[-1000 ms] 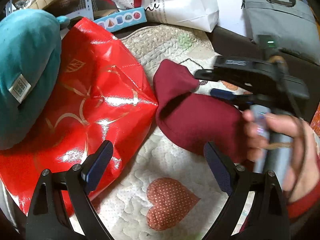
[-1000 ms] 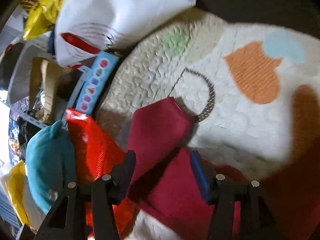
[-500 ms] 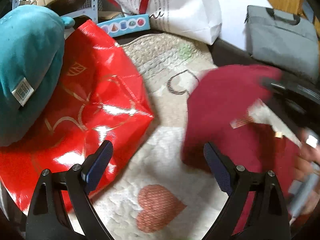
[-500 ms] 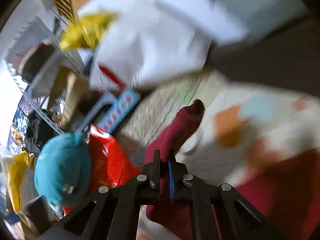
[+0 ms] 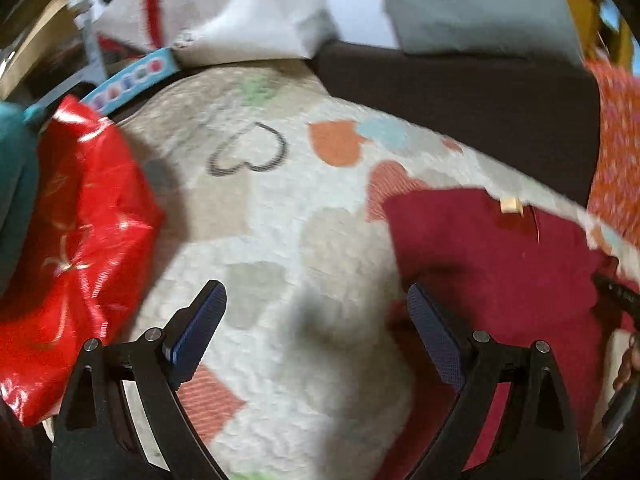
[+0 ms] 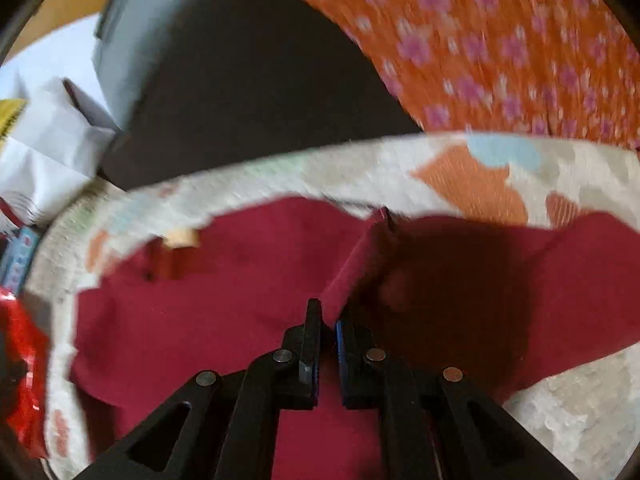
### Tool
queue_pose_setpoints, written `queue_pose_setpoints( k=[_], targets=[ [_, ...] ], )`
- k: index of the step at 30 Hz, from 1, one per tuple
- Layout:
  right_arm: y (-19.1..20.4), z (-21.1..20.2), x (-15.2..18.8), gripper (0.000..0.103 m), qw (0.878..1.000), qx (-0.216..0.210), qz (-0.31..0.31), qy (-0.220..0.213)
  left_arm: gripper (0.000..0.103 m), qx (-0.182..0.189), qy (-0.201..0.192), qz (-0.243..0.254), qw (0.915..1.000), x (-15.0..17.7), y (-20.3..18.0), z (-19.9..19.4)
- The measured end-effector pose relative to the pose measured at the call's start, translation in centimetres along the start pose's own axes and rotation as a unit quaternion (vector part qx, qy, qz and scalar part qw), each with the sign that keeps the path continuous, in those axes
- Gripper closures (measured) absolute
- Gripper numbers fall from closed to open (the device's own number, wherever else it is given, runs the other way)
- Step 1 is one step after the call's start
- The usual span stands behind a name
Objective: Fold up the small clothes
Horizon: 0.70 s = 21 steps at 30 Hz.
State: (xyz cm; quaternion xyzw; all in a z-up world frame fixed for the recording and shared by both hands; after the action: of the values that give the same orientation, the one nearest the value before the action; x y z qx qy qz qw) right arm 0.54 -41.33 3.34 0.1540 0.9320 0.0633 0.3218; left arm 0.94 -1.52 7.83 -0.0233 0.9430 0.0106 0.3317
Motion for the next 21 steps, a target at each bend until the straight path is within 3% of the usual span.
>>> queue_pose_setpoints(
  k=[2, 3, 4, 6, 9, 12, 15, 17, 21],
  targets=[
    [-0.2, 0.2, 0.7, 0.078, 1.000, 0.010, -0.004, 0.021, 0.011, -0.005, 0.006, 0.023, 0.9997, 0.3, -1.2, 0.7],
    [-0.9, -0.8, 1.0, 0.064, 1.000, 0.008, 0.001, 0.017, 0.011, -0.005, 0.008, 0.031, 0.9995, 0.4, -1.5, 1.0],
    [-1.0, -1.9, 1.2, 0.057, 1.000, 0.001, 0.007, 0.008, 0.011, -0.003, 0.012, 0.035, 0.9993, 0.6, -1.6, 1.2],
    [-0.8, -4.5, 2.4, 0.056, 1.000, -0.005, 0.017, -0.003, 0.011, 0.006, 0.021, 0.029, 0.9993, 0.6, -1.0, 1.4],
    [4.7, -6.5, 5.9, 0.056, 0.992, -0.108, -0.038, 0.045, 0.011, -0.012, 0.018, 0.006, 0.9997, -0.1, 0.5, 1.5],
    [13.1, -7.6, 11.5, 0.056, 0.962, -0.204, -0.144, 0.110, 0.011, -0.023, 0.016, -0.021, 0.9994, -0.8, 2.5, 1.2],
    [19.5, -9.4, 16.3, 0.056, 0.929, -0.265, -0.221, 0.131, 0.011, -0.032, 0.011, -0.025, 0.9991, -0.8, 3.7, 0.6],
    [21.9, -9.8, 18.7, 0.056, 0.911, -0.299, -0.235, 0.157, 0.011, -0.042, 0.005, -0.023, 0.9989, -0.6, 4.5, 0.2],
    [24.5, -9.6, 23.6, 0.056, 0.890, -0.302, -0.261, 0.220, 0.011, -0.032, 0.016, -0.032, 0.9988, -0.3, 5.4, 0.1]
  ],
)
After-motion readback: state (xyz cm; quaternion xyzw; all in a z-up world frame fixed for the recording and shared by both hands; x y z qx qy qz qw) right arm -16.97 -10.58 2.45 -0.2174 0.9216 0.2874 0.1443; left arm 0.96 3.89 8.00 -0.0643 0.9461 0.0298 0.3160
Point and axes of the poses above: each gripper's, at about its wrist camera, not at the fingertips, and z roughly the way its jaws point, y to its left, x to its underside, the point moved 3 cm from there along z, roughly the way its jaws point
